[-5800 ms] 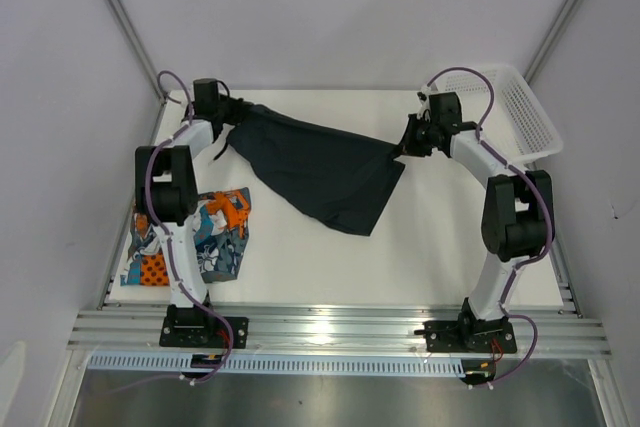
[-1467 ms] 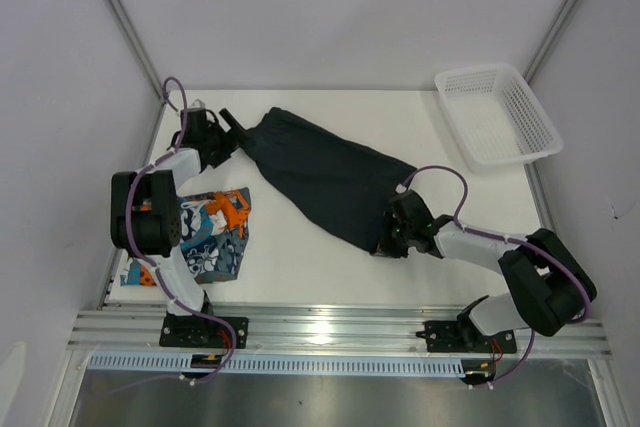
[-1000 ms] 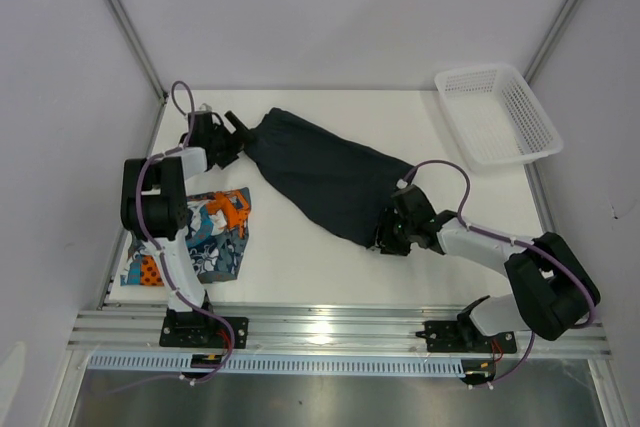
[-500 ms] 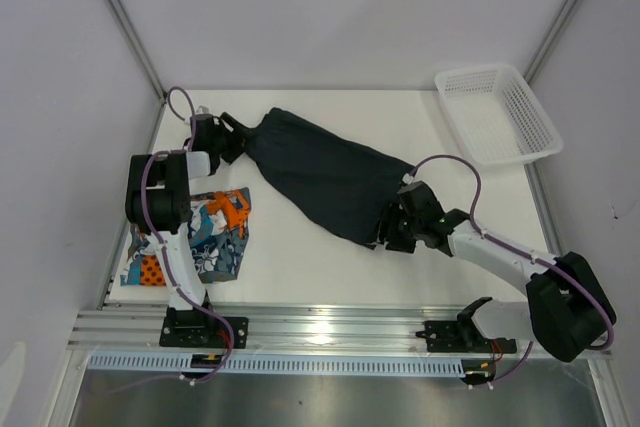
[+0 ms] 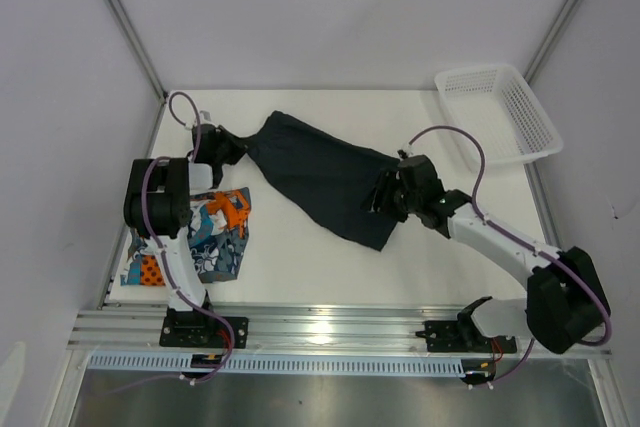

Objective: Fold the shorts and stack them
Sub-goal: Fold the shorts

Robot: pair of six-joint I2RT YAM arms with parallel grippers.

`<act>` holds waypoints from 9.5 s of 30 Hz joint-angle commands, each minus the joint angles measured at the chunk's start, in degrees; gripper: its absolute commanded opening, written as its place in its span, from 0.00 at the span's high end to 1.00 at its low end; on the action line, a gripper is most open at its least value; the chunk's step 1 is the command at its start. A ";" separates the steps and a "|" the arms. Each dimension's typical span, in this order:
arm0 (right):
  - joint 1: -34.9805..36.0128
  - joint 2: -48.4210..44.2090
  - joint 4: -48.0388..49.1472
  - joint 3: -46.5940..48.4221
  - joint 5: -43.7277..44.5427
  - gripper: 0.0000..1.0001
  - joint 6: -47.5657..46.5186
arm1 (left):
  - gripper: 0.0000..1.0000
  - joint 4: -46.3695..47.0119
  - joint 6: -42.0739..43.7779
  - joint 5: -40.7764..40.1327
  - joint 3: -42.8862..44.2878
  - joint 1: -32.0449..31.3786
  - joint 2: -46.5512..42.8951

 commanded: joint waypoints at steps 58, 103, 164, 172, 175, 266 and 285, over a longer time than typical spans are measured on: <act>8.20 76.38 8.76 69.64 -18.44 1.00 9.42 | 0.03 -13.88 4.92 8.88 -10.06 -0.73 -9.52; 4.95 55.36 8.93 40.55 -19.94 1.00 -5.17 | 0.08 -39.73 14.85 2.64 -1.62 -3.71 -14.35; 1.70 51.33 -12.50 46.61 -9.83 1.00 -20.73 | 0.72 -37.80 16.79 7.03 -2.22 -6.88 -11.01; 2.05 46.14 -7.07 45.03 -11.85 0.95 -15.90 | 0.18 -31.47 12.48 7.20 -10.75 -8.11 -18.92; 3.01 44.74 -2.50 44.07 -14.39 0.96 -12.75 | 0.01 -29.11 11.60 9.04 -12.43 -8.11 -21.20; -4.01 34.97 4.36 19.36 -17.56 1.00 -10.54 | 1.00 -33.05 24.95 -11.59 -4.17 -20.67 -30.35; 1.25 50.62 9.29 27.80 -18.88 1.00 -0.43 | 0.99 -40.08 33.75 -25.83 2.94 -35.17 -38.44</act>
